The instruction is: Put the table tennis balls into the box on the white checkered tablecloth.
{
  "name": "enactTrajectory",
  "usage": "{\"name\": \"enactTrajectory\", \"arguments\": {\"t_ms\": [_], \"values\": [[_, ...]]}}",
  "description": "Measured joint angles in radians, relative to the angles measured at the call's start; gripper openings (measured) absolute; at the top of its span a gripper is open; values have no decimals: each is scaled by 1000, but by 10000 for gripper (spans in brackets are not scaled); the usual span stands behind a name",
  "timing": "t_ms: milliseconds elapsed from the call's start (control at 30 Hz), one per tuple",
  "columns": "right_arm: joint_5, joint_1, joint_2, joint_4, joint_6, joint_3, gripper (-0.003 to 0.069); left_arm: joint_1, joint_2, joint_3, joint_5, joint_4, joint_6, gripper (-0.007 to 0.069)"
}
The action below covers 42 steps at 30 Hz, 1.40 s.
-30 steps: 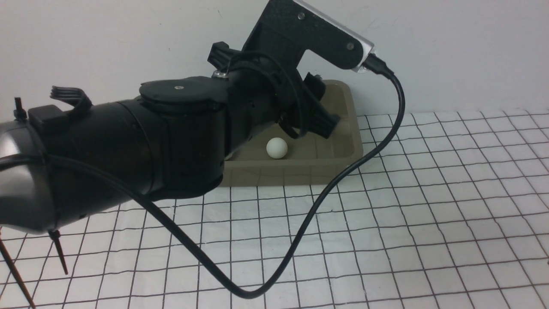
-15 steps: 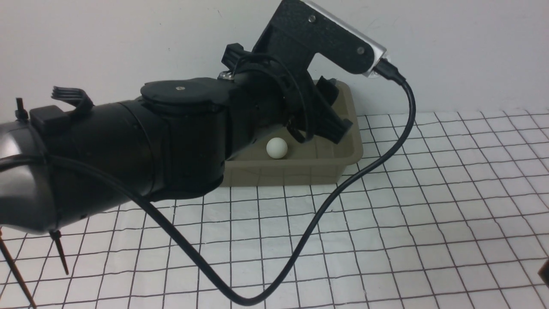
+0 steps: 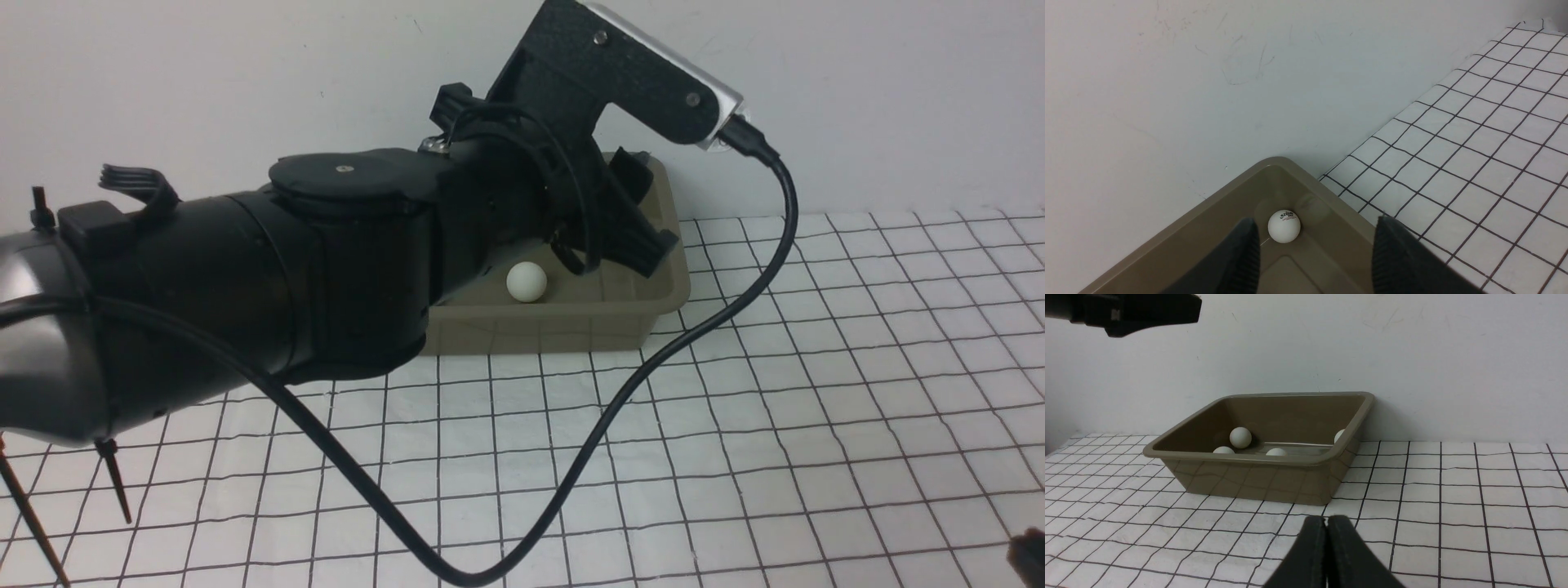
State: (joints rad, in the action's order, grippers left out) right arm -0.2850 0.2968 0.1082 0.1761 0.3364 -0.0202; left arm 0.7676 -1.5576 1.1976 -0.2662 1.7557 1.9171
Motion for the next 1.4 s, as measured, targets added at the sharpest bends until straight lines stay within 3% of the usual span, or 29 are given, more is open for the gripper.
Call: {"name": "enactTrajectory", "arguments": {"t_ms": [467, 867, 1400], "values": [[-41, -106, 0, 26, 0, 29, -16, 0, 0, 0, 52, -1, -7, 342], [-47, -106, 0, 29, 0, 29, -16, 0, -2, 0, 157, -9, -7, 342], [-48, -106, 0, 30, 0, 29, -16, 0, 26, 0, 166, -12, -1, 342]]}}
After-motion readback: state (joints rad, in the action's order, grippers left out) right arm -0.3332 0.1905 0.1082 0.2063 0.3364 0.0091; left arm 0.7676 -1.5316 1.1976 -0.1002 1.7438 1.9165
